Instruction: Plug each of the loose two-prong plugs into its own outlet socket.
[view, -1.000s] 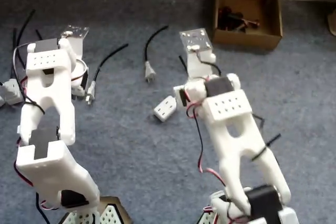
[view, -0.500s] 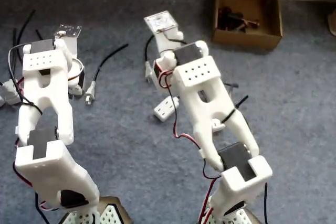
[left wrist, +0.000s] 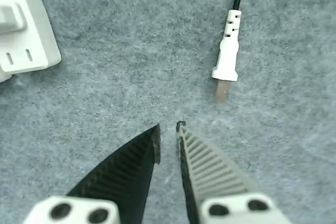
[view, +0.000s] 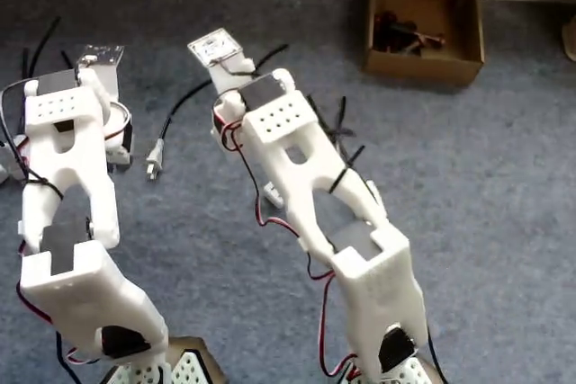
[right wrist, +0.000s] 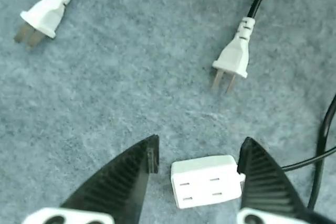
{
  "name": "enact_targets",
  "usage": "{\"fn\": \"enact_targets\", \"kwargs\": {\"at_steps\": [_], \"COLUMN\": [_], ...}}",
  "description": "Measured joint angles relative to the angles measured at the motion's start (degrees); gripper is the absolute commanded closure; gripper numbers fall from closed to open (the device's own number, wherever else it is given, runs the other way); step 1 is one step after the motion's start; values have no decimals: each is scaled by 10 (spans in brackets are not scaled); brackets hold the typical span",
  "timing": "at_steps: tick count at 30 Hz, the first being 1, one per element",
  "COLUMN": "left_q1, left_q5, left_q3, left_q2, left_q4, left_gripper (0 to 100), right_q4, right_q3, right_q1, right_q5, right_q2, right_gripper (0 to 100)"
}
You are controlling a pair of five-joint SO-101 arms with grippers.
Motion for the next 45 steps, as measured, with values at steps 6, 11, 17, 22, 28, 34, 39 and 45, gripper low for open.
{"fn": "enact_targets", "kwargs": {"at_steps": [6,11,17,22,28,34,39,45], "left_q1": [-6,-8,-8,-8,-8,-8,-8,-8], "left_q5": [0,0,0,0,0,0,0,0], "left_q3": [0,0,0,0,0,0,0,0], "left_q2": [0,0,0,0,0,0,0,0], "left_q4": [0,0,0,0,0,0,-8,-8], "left_gripper": [937,937,937,937,937,937,937,937], "right_q4": [9,9,10,10,10,10,10,11], "right_q3": [-115,-200,-281,-341,-386,-458,-502,-520], "right_q1": [-3,-3,-3,7,15,22,25,26], "right_q5": [-1,-1,-4,-4,-4,-4,-4,-4], "right_q2": [90,156,221,269,324,365,389,410], "right_gripper": [749,749,749,749,749,784,872,872]}}
